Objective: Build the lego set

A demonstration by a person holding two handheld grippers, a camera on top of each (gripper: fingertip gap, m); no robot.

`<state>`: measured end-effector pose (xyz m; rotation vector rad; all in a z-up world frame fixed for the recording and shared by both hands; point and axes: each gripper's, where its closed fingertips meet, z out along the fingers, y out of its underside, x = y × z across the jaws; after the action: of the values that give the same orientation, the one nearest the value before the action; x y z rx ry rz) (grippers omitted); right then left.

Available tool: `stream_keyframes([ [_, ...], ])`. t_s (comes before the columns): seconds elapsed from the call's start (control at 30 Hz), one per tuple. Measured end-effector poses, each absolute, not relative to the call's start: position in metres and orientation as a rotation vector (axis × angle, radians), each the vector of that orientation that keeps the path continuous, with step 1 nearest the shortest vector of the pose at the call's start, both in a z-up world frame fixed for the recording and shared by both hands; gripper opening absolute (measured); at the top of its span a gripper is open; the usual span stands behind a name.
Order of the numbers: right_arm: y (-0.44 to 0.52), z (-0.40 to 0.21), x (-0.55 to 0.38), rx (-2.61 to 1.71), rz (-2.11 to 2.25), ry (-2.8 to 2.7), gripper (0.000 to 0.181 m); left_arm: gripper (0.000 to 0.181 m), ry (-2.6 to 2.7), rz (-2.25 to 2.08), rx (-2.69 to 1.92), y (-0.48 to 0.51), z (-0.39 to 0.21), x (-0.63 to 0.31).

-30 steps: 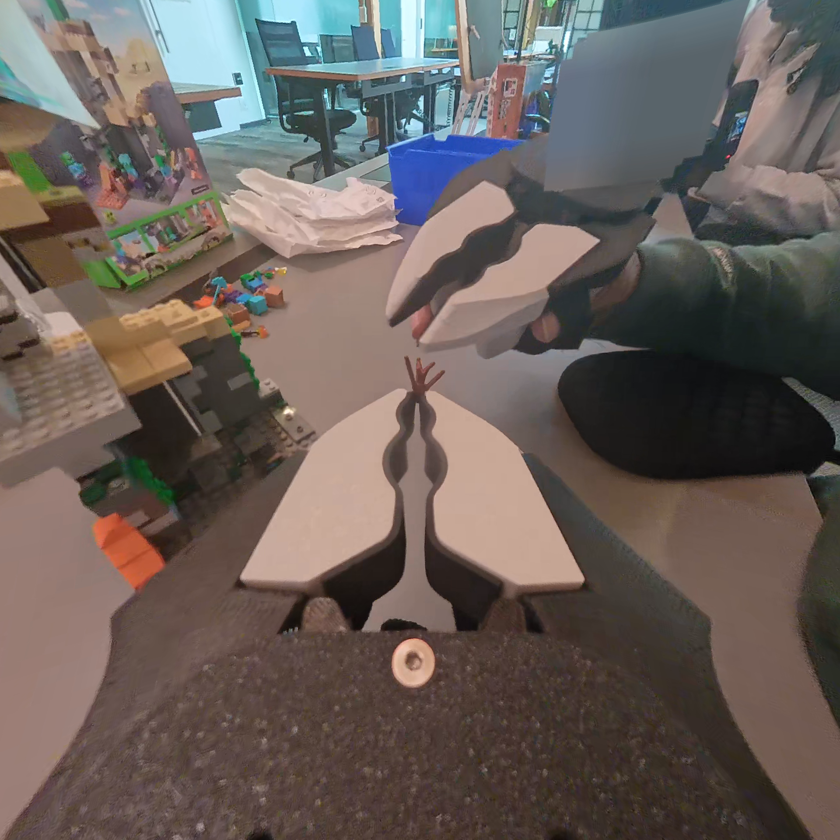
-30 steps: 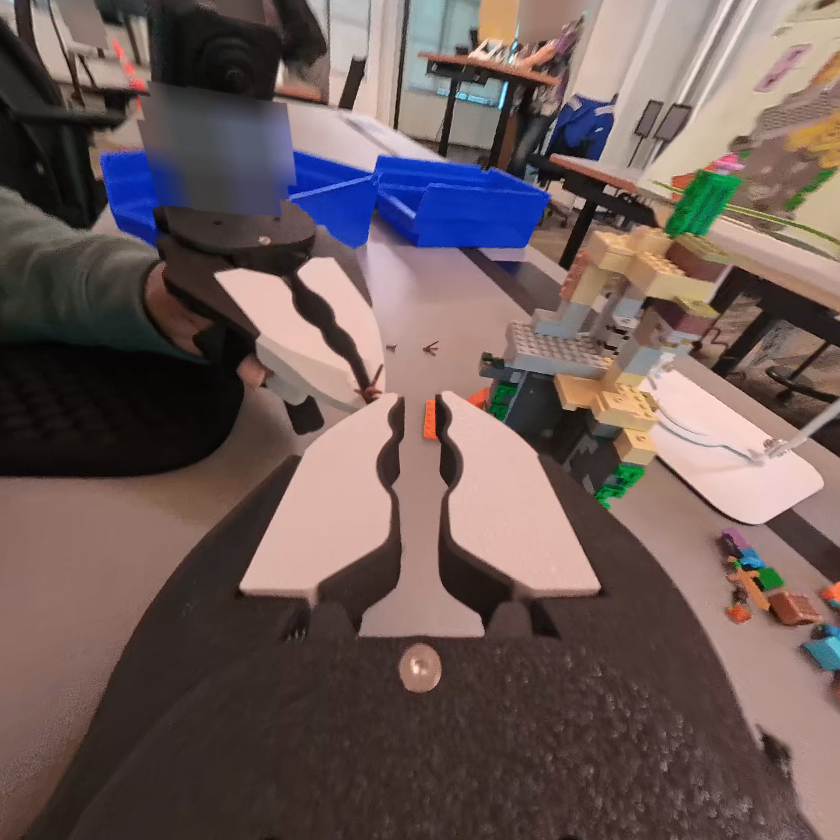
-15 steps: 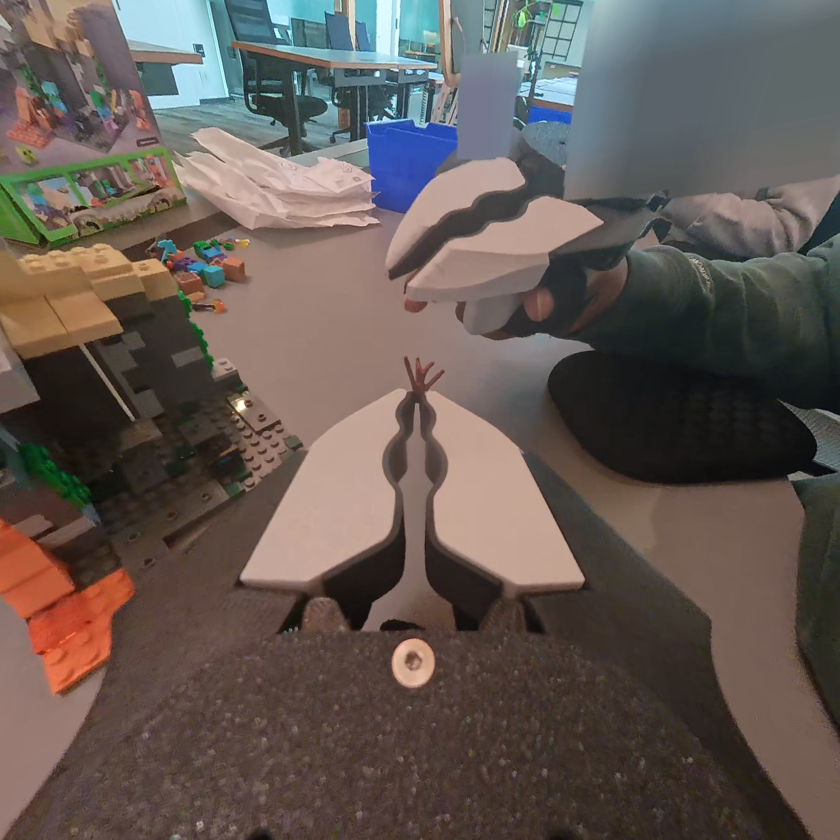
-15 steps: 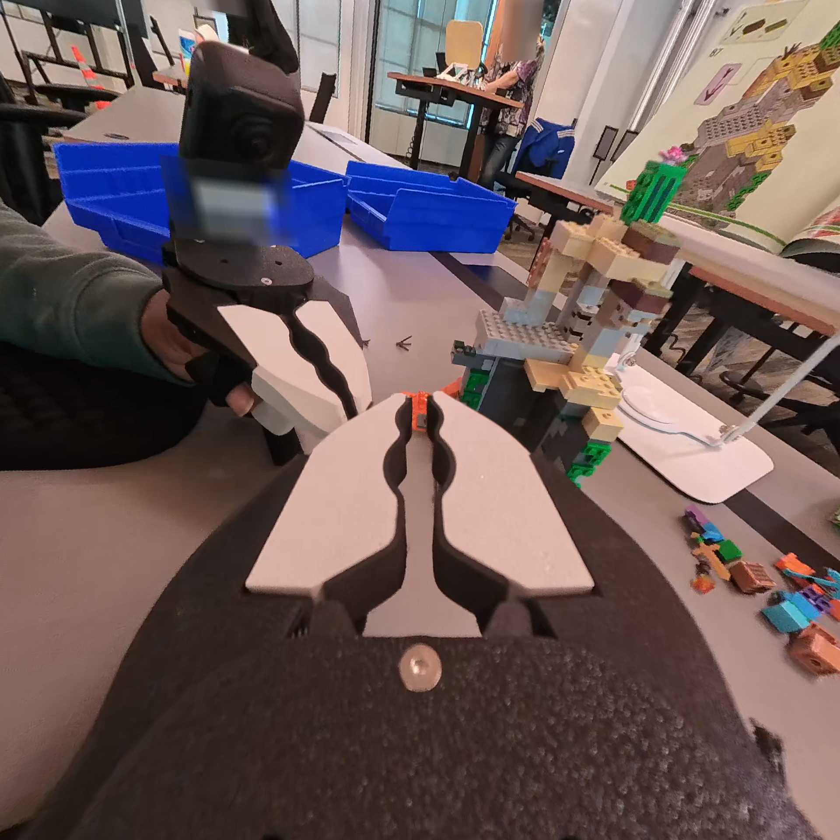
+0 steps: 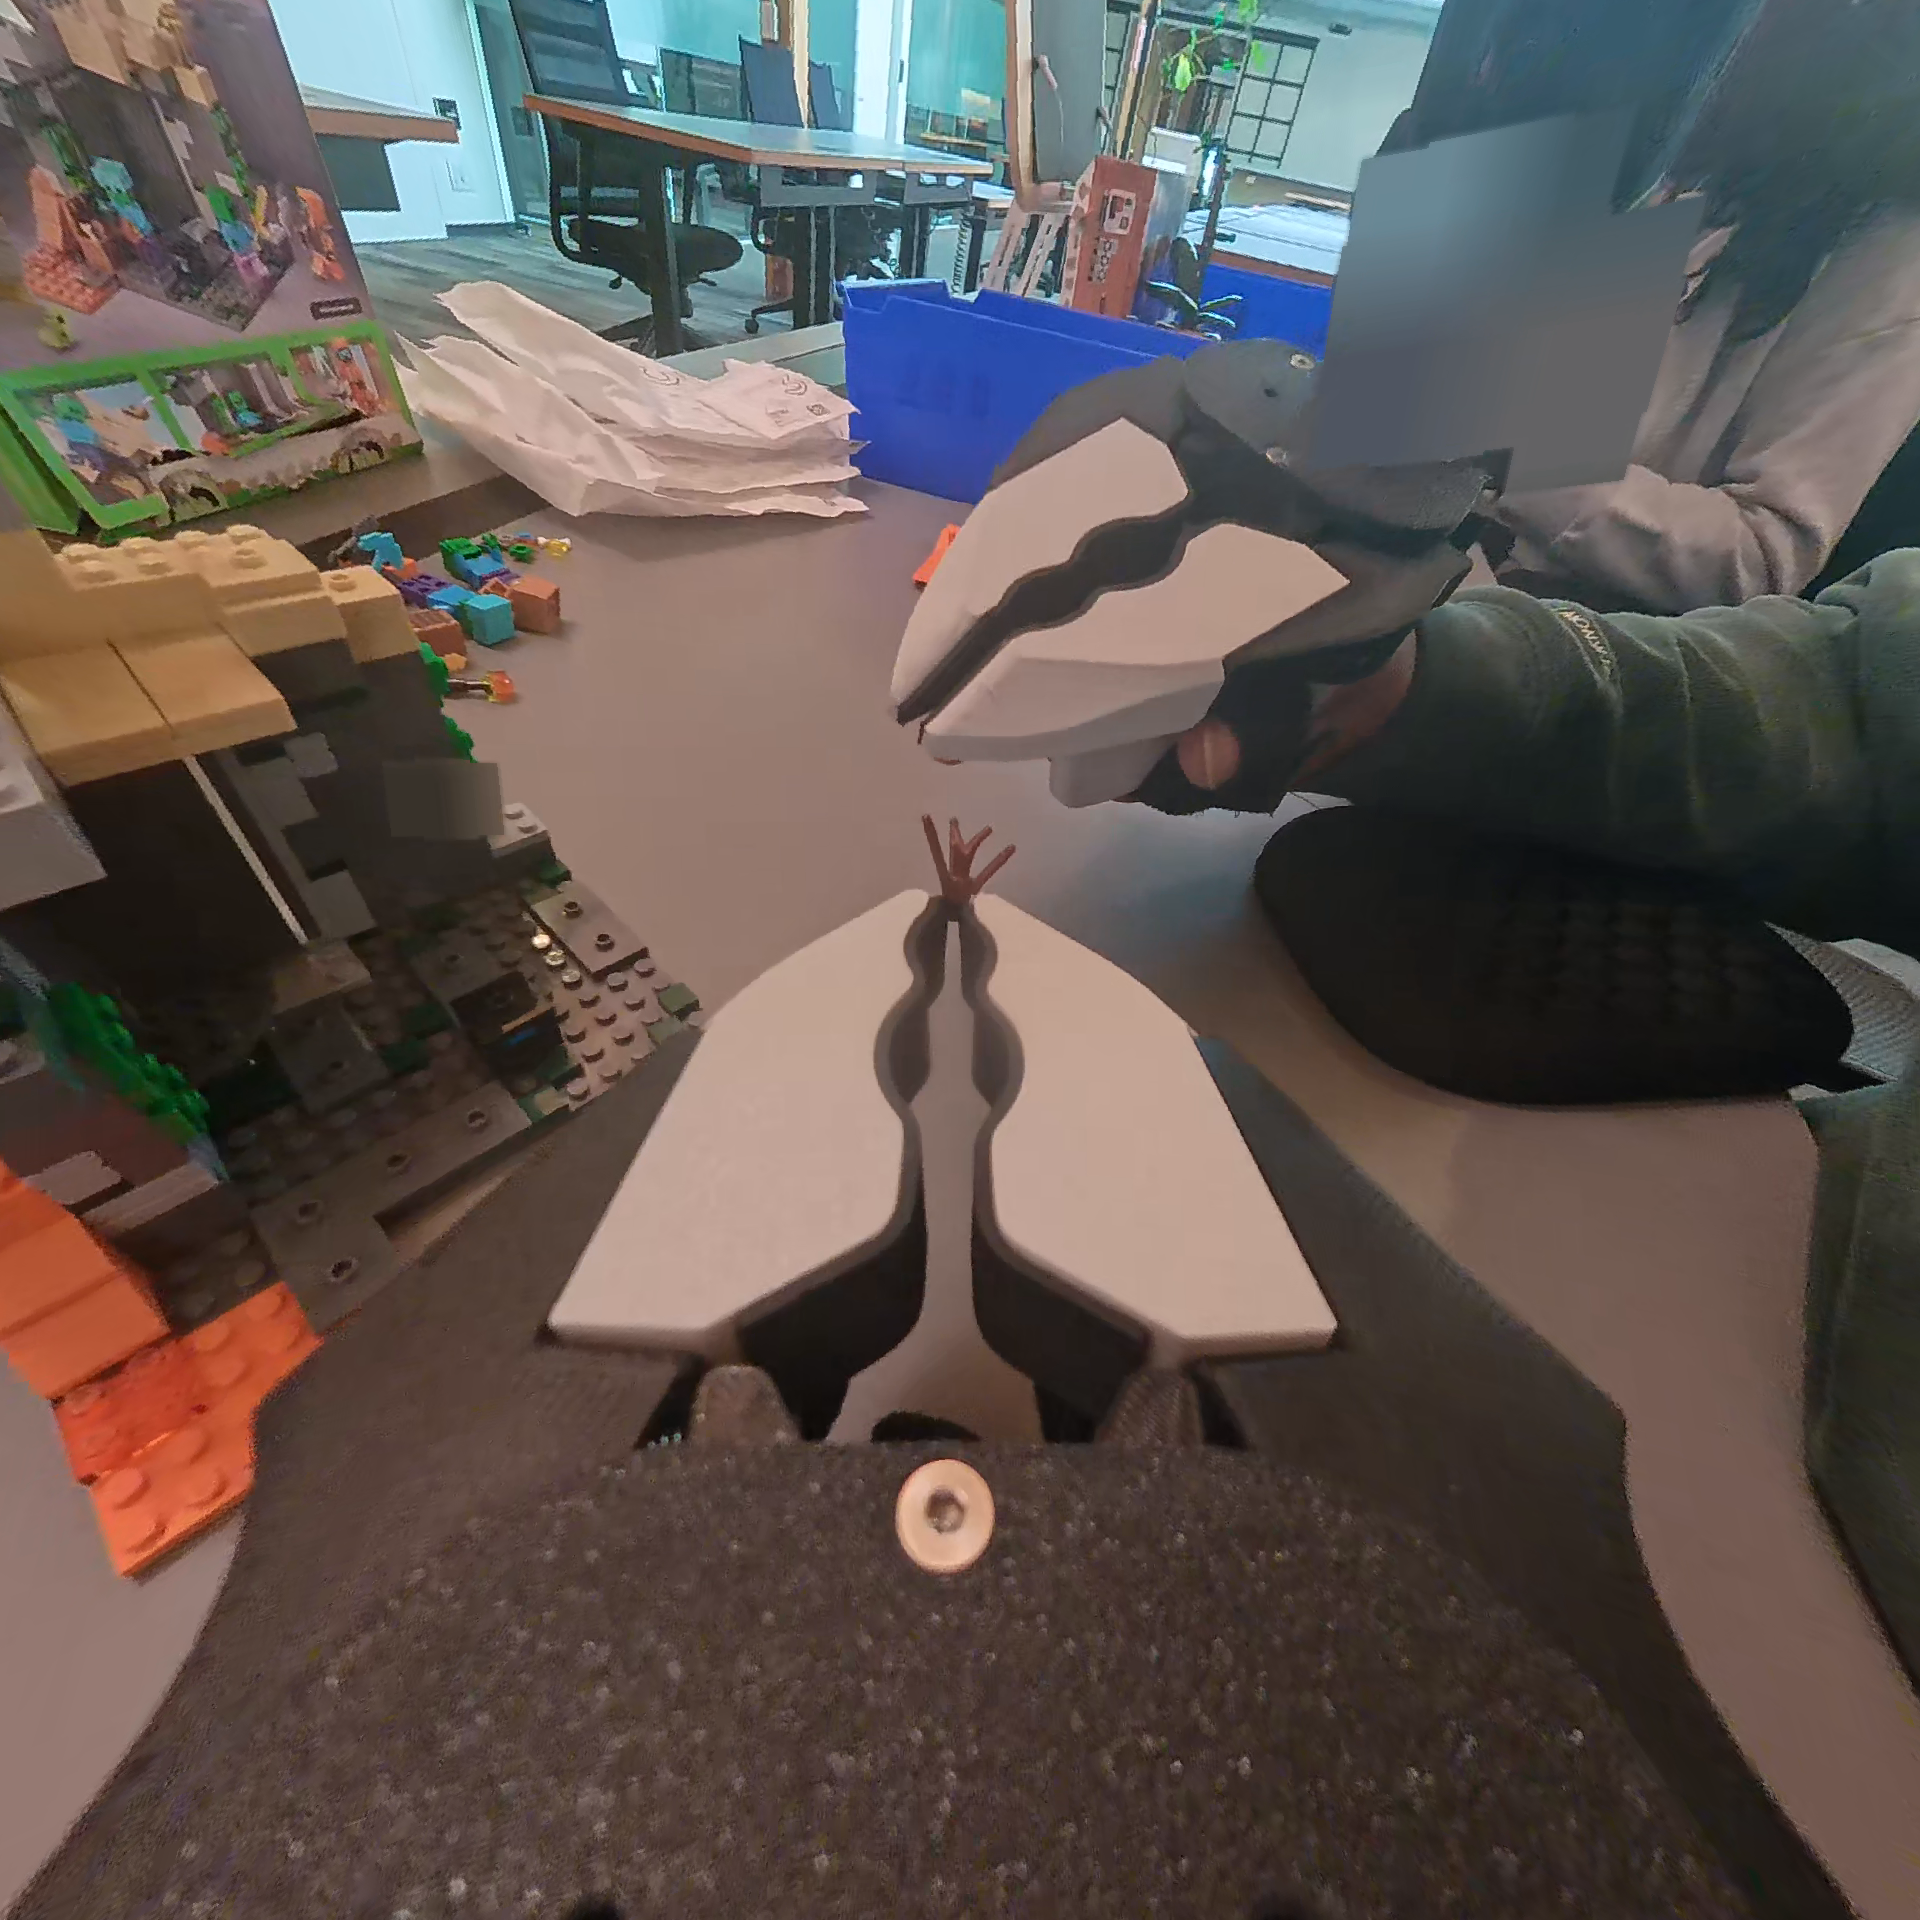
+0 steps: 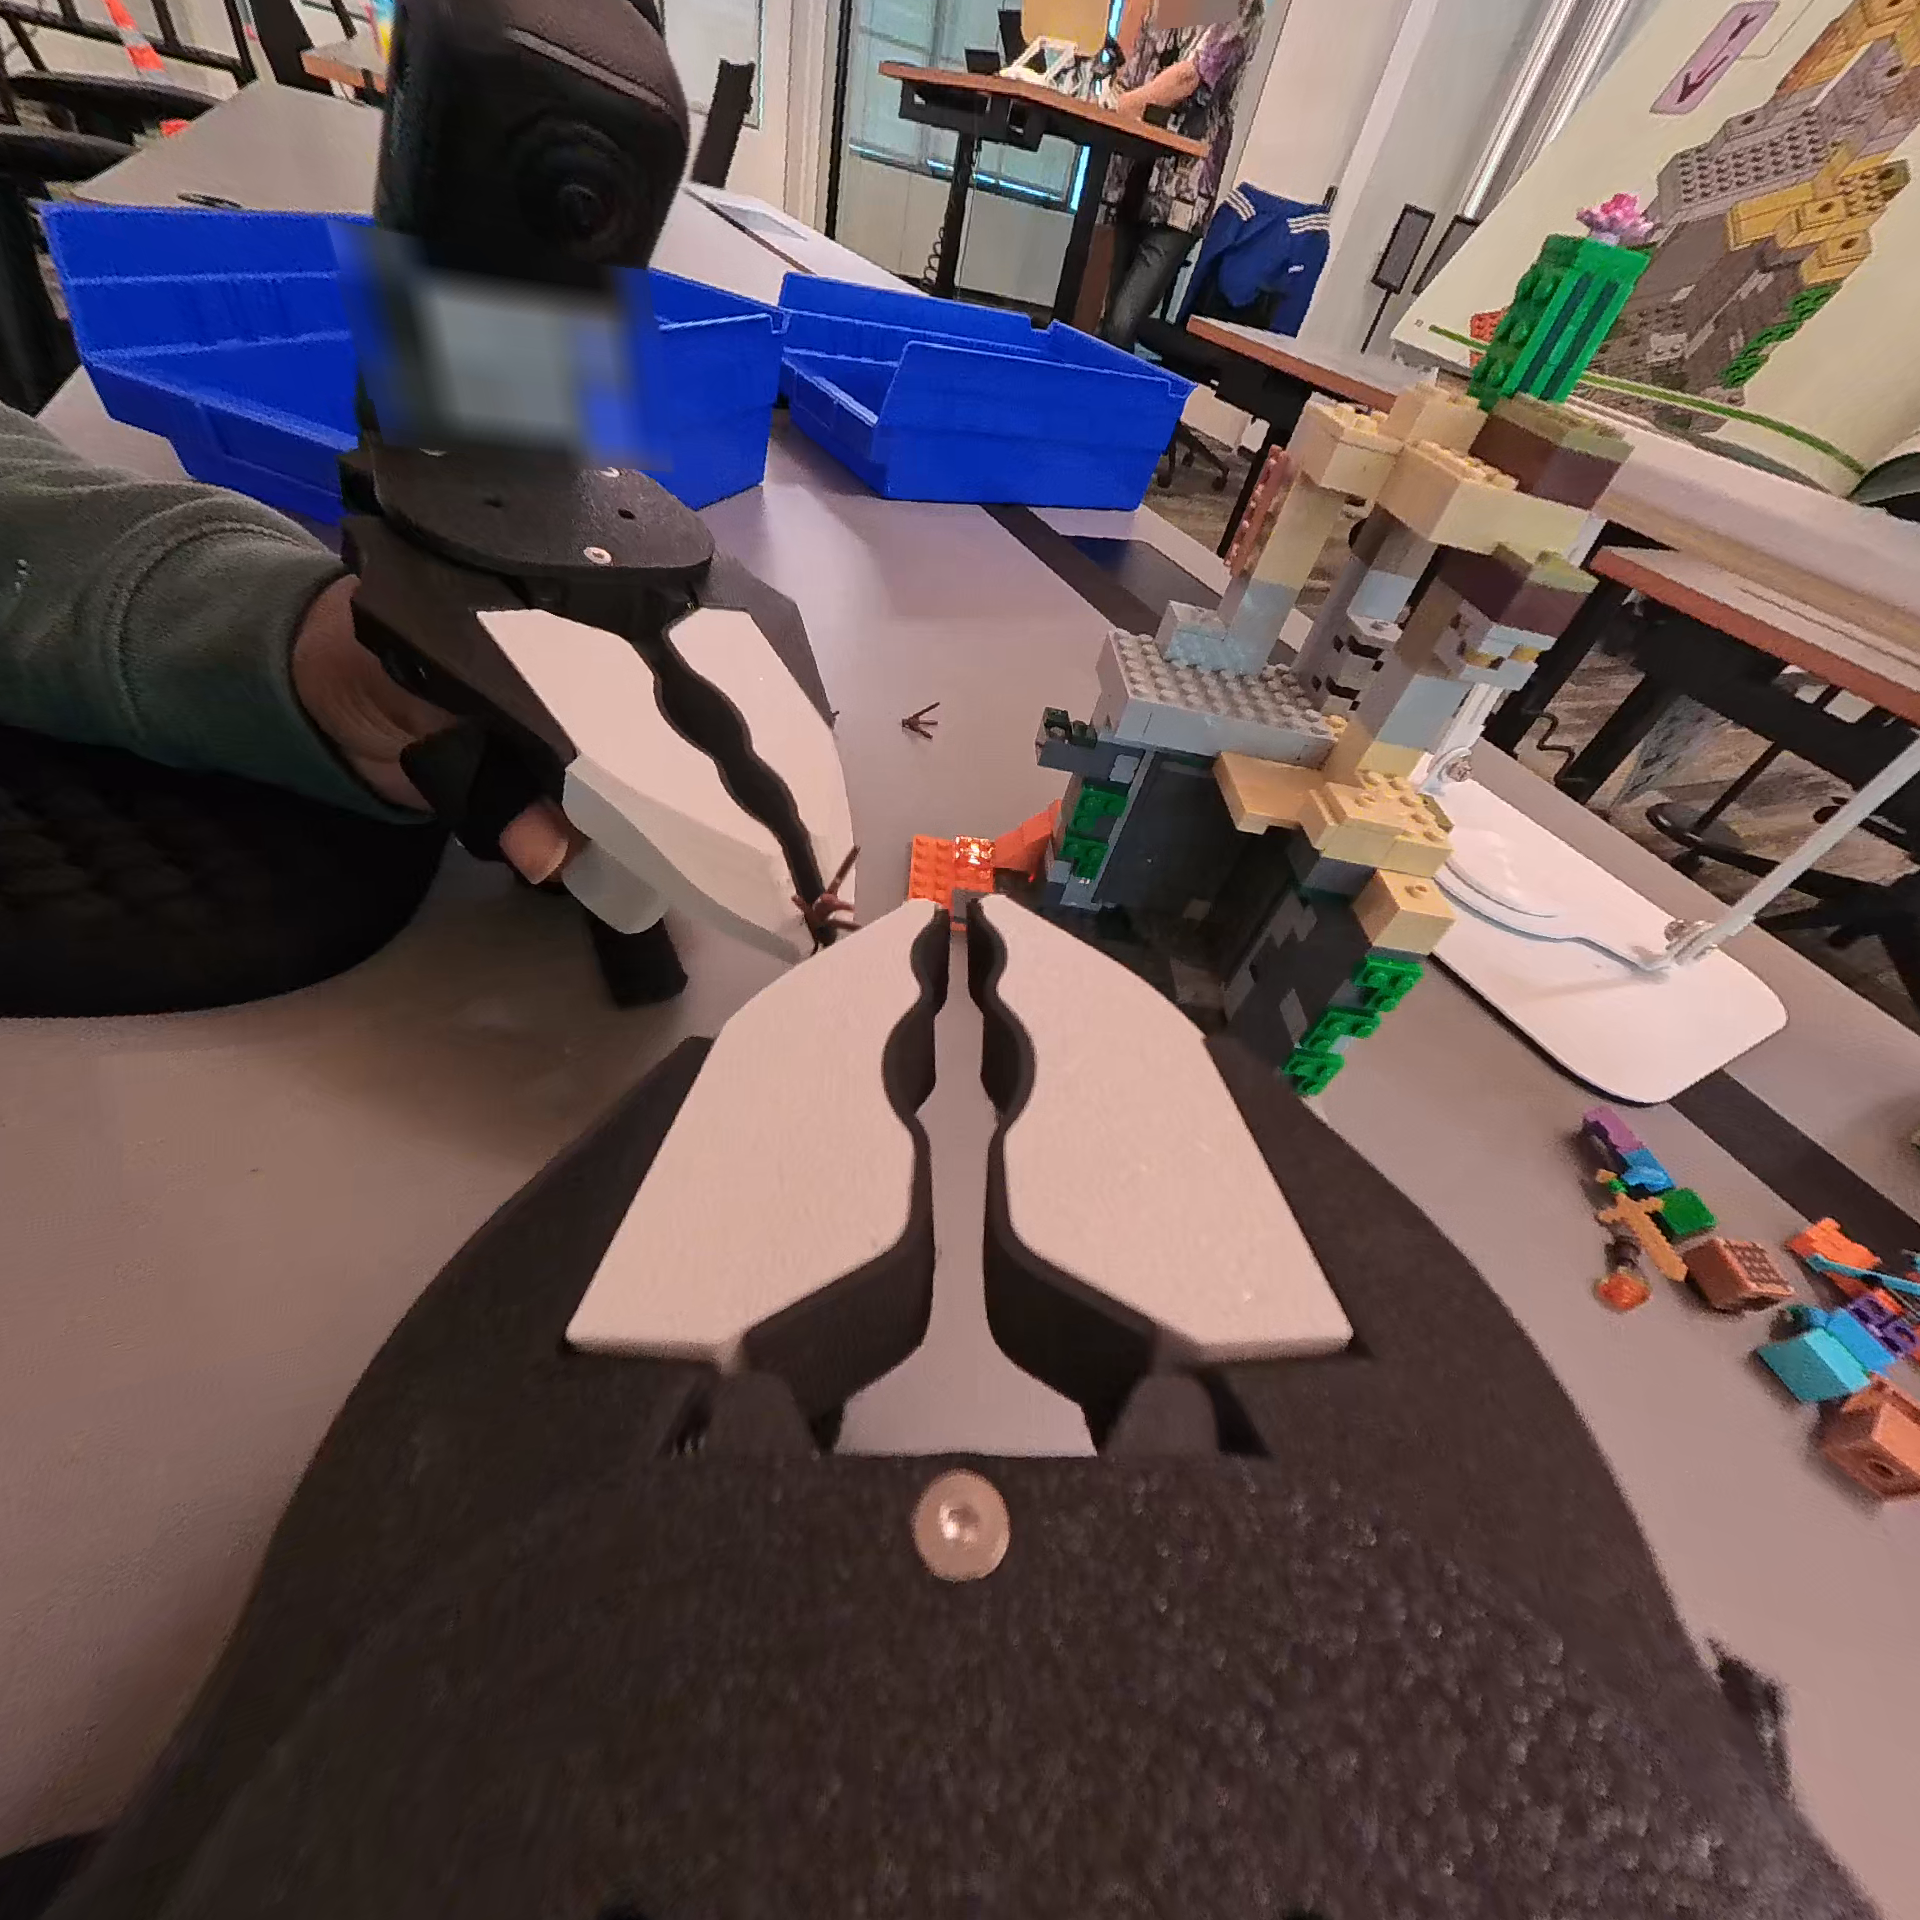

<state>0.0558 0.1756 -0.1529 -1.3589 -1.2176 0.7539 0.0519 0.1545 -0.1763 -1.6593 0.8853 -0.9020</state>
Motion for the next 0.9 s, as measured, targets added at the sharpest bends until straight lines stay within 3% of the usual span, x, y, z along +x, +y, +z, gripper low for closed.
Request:
stream_keyframes([
  [0.7, 0.127, -0.148, 0.041, -1.237, 1.004, -1.377, 0.018, 0.002, 1.059, -0.596, -1.546, 0.15, -0.179, 0.056],
  [0.9, 0.118, -0.158, 0.038, -1.235, 0.969, -1.461, 0.0, 0.002, 1.105, -0.552, -1.496, 0.144, -0.177, 0.06],
])
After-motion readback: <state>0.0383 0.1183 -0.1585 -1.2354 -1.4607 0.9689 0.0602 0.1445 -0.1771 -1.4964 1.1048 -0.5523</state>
